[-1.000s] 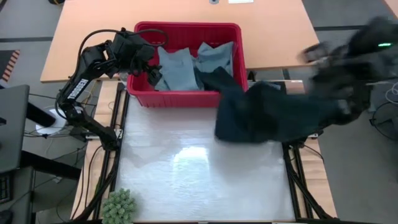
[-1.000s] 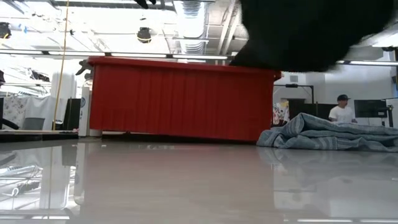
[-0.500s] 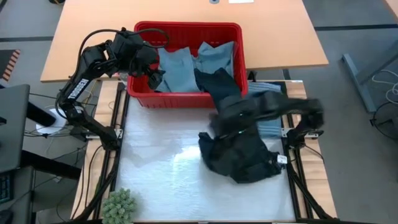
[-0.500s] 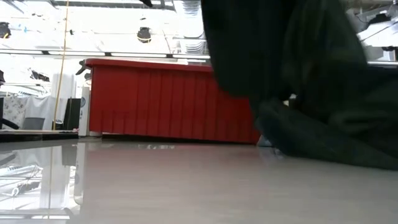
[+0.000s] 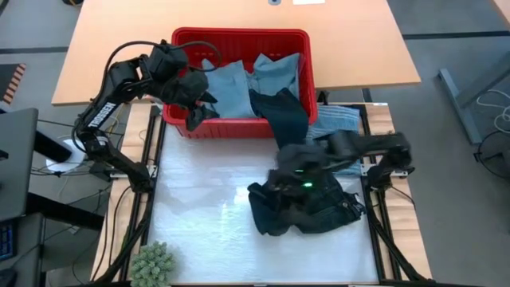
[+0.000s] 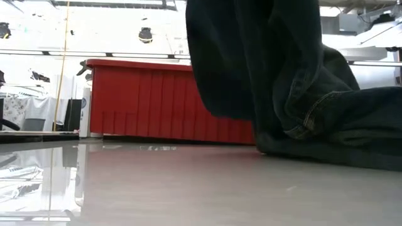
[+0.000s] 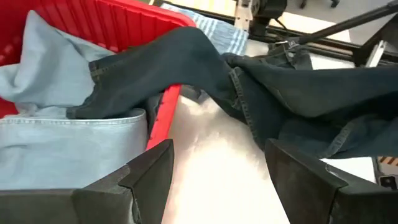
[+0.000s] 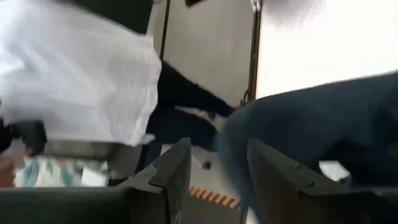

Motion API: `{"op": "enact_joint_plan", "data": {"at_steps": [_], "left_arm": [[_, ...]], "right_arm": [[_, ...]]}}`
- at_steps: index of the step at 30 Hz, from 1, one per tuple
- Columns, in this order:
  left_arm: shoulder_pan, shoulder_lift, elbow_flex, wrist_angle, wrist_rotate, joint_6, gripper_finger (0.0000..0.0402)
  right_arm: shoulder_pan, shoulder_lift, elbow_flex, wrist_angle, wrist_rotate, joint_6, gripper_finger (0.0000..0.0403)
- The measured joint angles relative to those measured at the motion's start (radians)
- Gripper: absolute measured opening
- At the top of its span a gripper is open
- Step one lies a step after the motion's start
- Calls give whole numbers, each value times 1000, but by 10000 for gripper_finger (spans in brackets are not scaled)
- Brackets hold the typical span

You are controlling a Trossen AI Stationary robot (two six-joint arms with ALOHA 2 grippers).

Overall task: Fold Laundry from Bin
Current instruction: Fold the black pants

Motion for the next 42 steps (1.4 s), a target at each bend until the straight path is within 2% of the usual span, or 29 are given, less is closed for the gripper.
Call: {"op": "enact_joint_plan", "data": {"at_steps": [5, 9, 14, 17, 19, 22, 25, 28, 37, 42], "left_arm": [[-45, 24, 0, 17, 7, -48, 242], [-105, 81, 0, 132, -2, -116, 242], [-225, 227, 0, 286, -187, 29, 242], [-278, 333, -1, 405, -240, 80, 242], [-300, 397, -1, 496, -256, 105, 242], [-324, 497, -1, 583, -275, 162, 242], [-340, 579, -1, 604, -302, 219, 242], [-349, 631, -1, 606, -269, 231, 242], [-392, 655, -1, 671, -107, 215, 242], [-399, 685, 1, 654, -109, 218, 242]], "right_arm": [[158, -110, -1, -69, 236, 153, 179], [338, -211, 0, -168, 538, 314, 170], [605, -271, -1, -337, 943, 618, 163], [740, -280, -1, -391, 1125, 753, 162], [807, -274, -1, -412, 1204, 820, 162], [869, -252, -6, -411, 1260, 880, 162], [899, -224, -8, -412, 1295, 914, 162], [911, -196, -8, -412, 1300, 944, 162], [912, -143, -9, -412, 1300, 991, 162], [912, -142, -9, -410, 1302, 992, 162]]}}
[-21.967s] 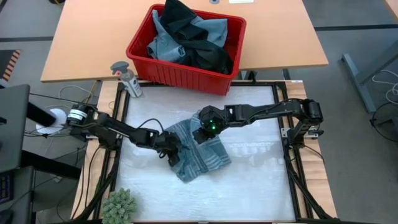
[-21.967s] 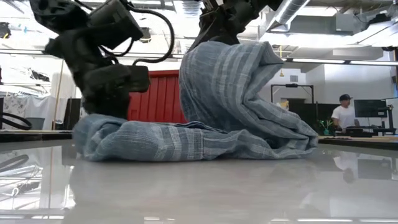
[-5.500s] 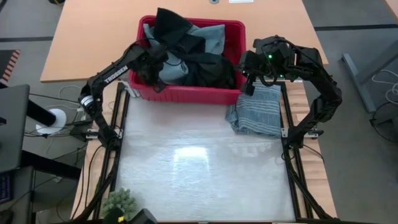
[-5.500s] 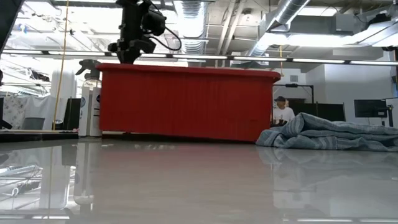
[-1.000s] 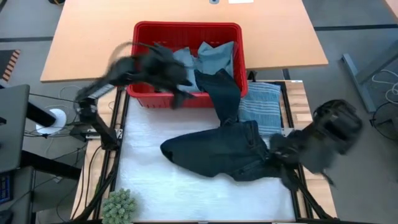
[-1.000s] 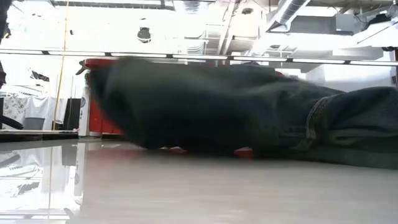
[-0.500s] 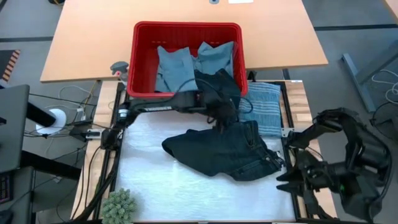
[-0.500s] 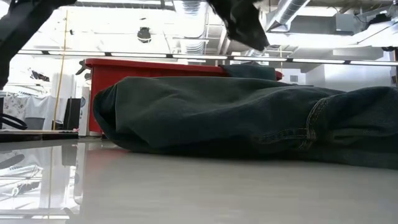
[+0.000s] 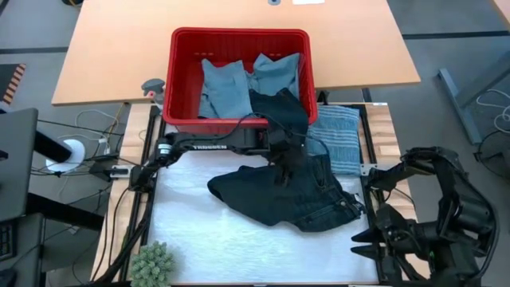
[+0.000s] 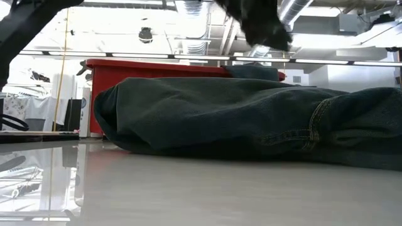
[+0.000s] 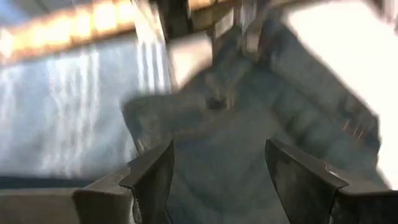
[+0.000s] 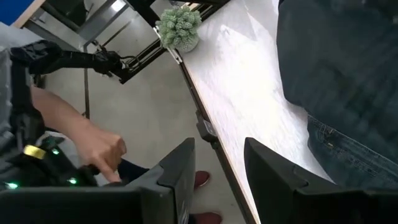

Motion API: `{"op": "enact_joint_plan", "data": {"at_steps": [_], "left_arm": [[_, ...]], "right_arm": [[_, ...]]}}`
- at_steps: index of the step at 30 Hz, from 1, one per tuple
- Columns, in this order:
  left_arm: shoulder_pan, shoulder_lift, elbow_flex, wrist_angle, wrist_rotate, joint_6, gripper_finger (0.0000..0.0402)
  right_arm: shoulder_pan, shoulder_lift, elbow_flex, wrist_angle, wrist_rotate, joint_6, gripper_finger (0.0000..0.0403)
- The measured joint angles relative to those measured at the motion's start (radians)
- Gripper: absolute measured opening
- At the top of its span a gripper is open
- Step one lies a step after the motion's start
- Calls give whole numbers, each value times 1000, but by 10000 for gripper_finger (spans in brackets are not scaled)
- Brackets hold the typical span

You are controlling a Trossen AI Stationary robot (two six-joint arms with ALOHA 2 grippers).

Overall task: Fold Laundry from Bin
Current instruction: Fold the black pants

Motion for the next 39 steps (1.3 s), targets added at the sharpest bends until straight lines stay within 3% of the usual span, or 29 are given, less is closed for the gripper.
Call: {"op": "enact_joint_plan", "data": {"at_steps": [5, 12, 16, 28, 32, 38, 39], "left_arm": [[0, 76, -3, 47, -112, -23, 242], [37, 100, -2, 60, -187, -63, 242], [49, 100, 1, 56, -107, -69, 242], [32, 166, 0, -77, -22, -113, 238], [37, 166, 0, -124, 57, -136, 189], [29, 164, 4, -154, 75, -147, 28], [29, 164, 17, -167, 75, -163, 17]], "right_arm": [[0, 0, -1, 2, 24, -2, 162], [-2, 0, -5, 18, 46, -2, 162], [-2, 0, -5, 22, 56, -7, 162], [-2, 0, -5, 13, 62, -10, 162], [-2, 0, -5, 5, 82, -11, 162], [-2, 0, -5, 4, 101, -11, 162], [-2, 0, -5, 4, 102, -11, 162]]}}
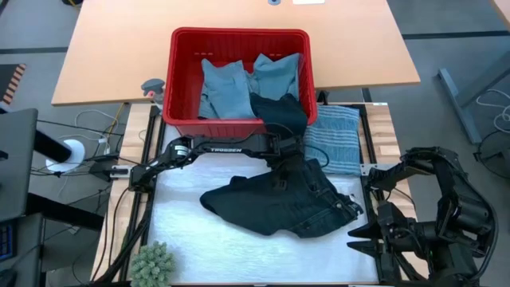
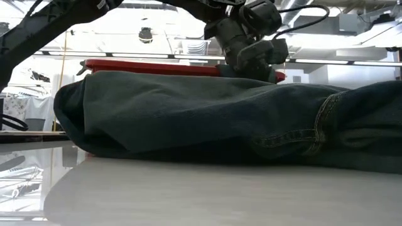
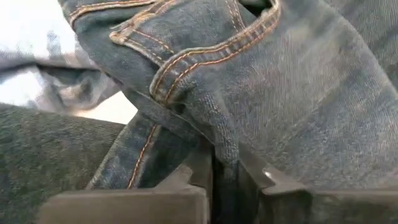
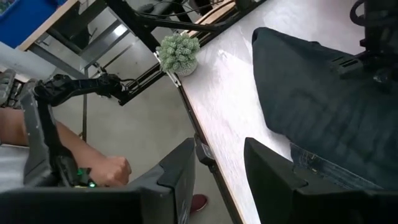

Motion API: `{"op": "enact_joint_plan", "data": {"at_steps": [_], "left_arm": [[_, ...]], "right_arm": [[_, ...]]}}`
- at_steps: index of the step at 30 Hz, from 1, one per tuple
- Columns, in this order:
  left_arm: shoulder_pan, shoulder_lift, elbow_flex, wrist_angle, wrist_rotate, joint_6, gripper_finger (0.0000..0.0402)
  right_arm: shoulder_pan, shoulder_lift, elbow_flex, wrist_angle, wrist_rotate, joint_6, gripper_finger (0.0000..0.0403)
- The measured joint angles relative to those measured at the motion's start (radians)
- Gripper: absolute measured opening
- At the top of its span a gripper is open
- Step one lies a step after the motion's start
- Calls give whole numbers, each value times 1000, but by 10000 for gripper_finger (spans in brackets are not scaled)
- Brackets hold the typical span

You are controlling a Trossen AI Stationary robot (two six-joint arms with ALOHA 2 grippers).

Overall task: Fold Laundry from Bin
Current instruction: Fold the black pants

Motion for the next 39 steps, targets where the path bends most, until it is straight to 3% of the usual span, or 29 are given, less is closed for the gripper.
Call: {"op": "enact_joint_plan", "data": {"at_steps": [6, 10, 17, 23, 26, 29, 33, 37, 39], "left_arm": [[-10, -24, 188, -132, -6, -24, 5], [-10, -214, 115, -141, -46, -43, 4], [-6, -518, 125, -267, -274, -17, 4], [-32, -738, 124, -337, -332, -103, 3], [-58, -829, 124, -384, -326, -146, 3], [-93, -900, 124, -444, -316, -174, 3], [-151, -976, 124, -500, -330, -224, 3], [-200, -1048, 124, -540, -438, -268, 3], [-212, -1083, 124, -556, -512, -289, 3]], "right_arm": [[0, 0, -4, -2, 27, 0, 162], [-13, 0, -34, -5, 65, -5, 162], [-88, 0, -110, -6, 163, -75, 162], [-223, 0, -184, -6, 330, -151, 162], [-331, 0, -217, -7, 365, -172, 162], [-461, -1, -252, -7, 313, -172, 162], [-642, -1, -300, -1, 123, -120, 176], [-757, -1, -376, 72, -128, -189, 231], [-769, -1, -431, 170, -178, -224, 265]]}}
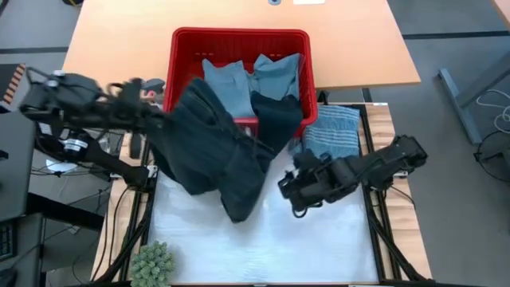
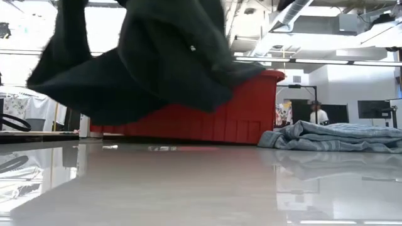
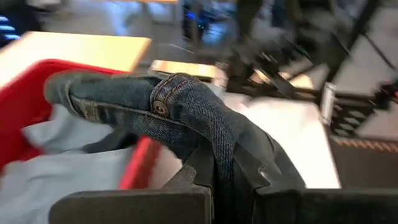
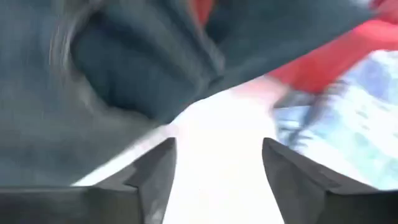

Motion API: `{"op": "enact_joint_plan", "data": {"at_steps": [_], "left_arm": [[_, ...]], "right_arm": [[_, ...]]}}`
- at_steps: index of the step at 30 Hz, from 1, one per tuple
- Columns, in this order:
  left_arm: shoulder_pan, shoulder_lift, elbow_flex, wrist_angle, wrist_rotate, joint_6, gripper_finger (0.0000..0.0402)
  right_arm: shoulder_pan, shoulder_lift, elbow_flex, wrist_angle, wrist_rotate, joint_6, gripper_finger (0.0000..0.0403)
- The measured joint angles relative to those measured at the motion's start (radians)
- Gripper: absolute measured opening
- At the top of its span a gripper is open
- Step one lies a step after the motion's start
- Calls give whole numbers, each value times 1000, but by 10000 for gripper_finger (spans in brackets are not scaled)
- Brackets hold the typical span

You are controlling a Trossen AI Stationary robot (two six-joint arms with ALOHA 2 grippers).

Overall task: Fold Laundry from Bin
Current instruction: Fold the black pants

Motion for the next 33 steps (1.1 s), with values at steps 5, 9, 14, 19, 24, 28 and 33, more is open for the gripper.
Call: {"op": "enact_joint_plan", "data": {"at_steps": [5, 9, 14, 19, 24, 28, 33], "left_arm": [[-6, -67, 0, -8, -73, -21, 3], [-6, -95, 0, -7, -73, -21, 3], [-6, -102, 0, -14, -21, -13, 3], [-6, -101, 0, -75, 47, -32, 9], [-6, -101, 0, -98, 63, -52, 7], [-6, -106, 0, -98, 75, -64, 3], [-6, -106, 0, -98, 96, -80, 7]], "right_arm": [[31, -1, -163, 255, 33, 126, 317], [8, 1, -341, 572, 59, 153, 320], [-96, -3, -520, 1196, -26, -95, 318], [-200, -15, -579, 1462, -121, -277, 318], [-280, -73, -579, 1302, -110, -326, 318], [-330, -113, -580, 1161, -133, -296, 318], [-417, -100, -638, 1311, -317, -291, 317]]}}
